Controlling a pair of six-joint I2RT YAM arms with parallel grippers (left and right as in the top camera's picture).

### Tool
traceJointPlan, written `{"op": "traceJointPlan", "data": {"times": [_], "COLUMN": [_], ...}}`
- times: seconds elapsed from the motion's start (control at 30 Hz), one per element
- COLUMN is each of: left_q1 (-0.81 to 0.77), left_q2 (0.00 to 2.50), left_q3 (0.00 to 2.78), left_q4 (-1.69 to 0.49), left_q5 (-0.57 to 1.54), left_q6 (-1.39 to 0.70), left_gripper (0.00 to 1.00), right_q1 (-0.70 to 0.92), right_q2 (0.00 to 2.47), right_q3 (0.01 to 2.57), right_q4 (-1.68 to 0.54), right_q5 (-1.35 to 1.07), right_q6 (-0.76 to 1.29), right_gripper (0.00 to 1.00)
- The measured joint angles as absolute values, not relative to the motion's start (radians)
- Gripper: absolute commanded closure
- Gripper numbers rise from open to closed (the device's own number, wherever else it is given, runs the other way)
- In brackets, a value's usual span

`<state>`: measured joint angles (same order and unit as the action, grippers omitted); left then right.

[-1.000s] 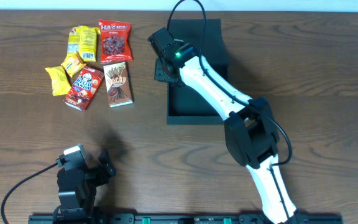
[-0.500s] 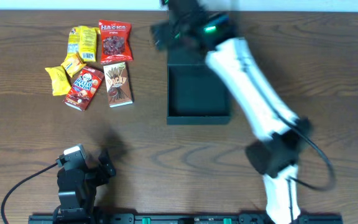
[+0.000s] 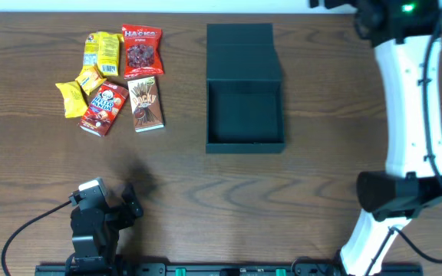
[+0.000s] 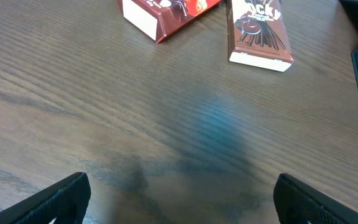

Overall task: Pack container
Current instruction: 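Release the box and raise the right arm away, then reach the left gripper to the yellow Hacks bag and grasp it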

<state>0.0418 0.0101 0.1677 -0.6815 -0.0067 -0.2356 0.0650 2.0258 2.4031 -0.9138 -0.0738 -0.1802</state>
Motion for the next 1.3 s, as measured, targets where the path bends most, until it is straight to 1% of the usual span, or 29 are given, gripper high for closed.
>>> {"op": "traceJointPlan", "data": {"times": [0.23,0.33,0.4,0.47,0.63,0.73,0.8,0.87,0.9,0.97,1.03,1.2,1.3], "left_q1": [0.042,0.042,0.042,0.042,0.042,0.042,0.042,0.042,0.042,0.042,0.042,0.042,0.042], "left_q2": [0.010,0.010,0.010,0.010,0.010,0.010,0.010,0.010,0.010,0.013,0.032,0.225,0.395], "left_q3": [0.168,0.167,0.166,0.166,0.166,0.163,0.161,0.159,0.159,0.159,0.159,0.204,0.330], "left_q4": [-0.680,-0.632,-0.571,-0.537,-0.539,-0.456,-0.368,-0.271,-0.240,-0.200,-0.190,-0.196,-0.210], "left_q5": [-0.007,-0.006,0.007,0.045,0.170,0.184,0.184,0.184,0.184,0.183,0.180,0.179,0.179], "left_q6": [-0.236,-0.247,-0.294,-0.395,-0.686,-0.860,-0.913,-0.928,-0.931,-0.943,-0.946,-0.914,-0.839], "left_gripper": [0.05,0.05,0.05,0.05,0.05,0.05,0.04,0.00,0.05,0.05,0.04,0.04,0.04], "right_q1": [-0.135,-0.172,-0.179,-0.181,-0.180,-0.178,-0.175,-0.165,-0.159,-0.142,-0.127,-0.086,-0.064], "right_q2": [2.043,2.062,2.076,2.087,2.104,2.105,2.105,2.105,2.106,2.106,2.106,2.131,2.158], "right_q3": [2.400,2.400,2.394,2.384,2.375,2.373,2.373,2.373,2.373,2.373,2.373,2.373,2.373], "right_q4": [-0.878,-0.878,-0.878,-0.878,-0.878,-0.878,-0.888,-0.915,-0.930,-0.965,-1.004,-1.089,-1.141], "right_q5": [-0.284,-0.317,-0.330,-0.340,-0.368,-0.397,-0.409,-0.417,-0.422,-0.443,-0.471,-0.530,-0.545], "right_q6": [-0.186,-0.186,-0.186,-0.185,-0.185,-0.185,-0.185,-0.186,-0.190,-0.209,-0.238,-0.305,-0.331], "right_gripper": [0.01,0.01,0.01,0.01,0.01,0.01,0.01,0.01,0.01,0.01,0.01,0.01,0.01]}}
